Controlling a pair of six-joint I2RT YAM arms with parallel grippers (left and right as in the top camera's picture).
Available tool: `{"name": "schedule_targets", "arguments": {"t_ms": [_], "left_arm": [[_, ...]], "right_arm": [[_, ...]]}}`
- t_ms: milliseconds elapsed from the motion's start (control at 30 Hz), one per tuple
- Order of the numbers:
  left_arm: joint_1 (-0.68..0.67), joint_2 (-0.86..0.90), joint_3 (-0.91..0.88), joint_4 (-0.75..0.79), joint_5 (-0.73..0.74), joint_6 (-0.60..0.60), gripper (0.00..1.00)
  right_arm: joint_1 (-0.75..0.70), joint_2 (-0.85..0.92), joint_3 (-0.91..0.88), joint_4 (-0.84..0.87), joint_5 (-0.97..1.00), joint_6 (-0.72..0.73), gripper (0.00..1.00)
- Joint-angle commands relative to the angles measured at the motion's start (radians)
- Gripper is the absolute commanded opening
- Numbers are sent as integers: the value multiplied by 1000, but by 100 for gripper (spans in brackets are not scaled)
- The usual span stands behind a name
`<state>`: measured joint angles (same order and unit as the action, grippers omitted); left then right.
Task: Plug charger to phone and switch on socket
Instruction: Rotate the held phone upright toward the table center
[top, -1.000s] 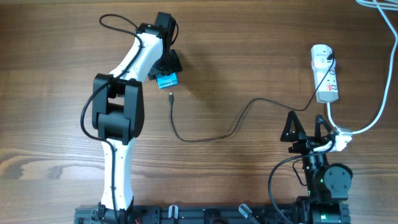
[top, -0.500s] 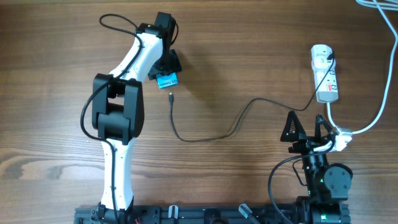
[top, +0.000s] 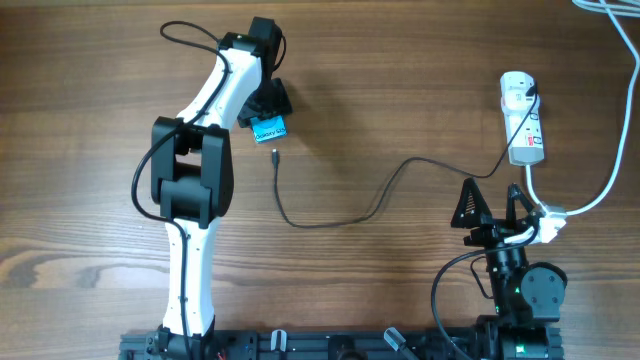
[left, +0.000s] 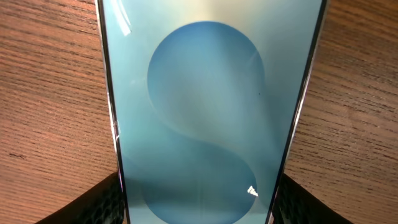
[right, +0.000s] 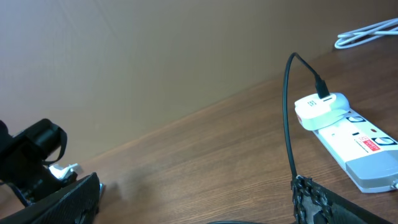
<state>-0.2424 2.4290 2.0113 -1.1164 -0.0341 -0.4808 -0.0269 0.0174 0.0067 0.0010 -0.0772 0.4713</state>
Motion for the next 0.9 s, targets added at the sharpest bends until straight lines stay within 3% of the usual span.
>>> {"name": "schedule_targets", "arguments": {"t_ms": [0,367,867], "left_arm": [[5,131,5,-106,-24,6,4],[5,102,269,-355,-23,2,4],[5,-19,286,-395,141,-5,4]], "right_arm": [[8,-13,-2,2,11,3,100],[8,-13,-2,2,11,3,100],[8,-13,-2,2,11,3,100]]}}
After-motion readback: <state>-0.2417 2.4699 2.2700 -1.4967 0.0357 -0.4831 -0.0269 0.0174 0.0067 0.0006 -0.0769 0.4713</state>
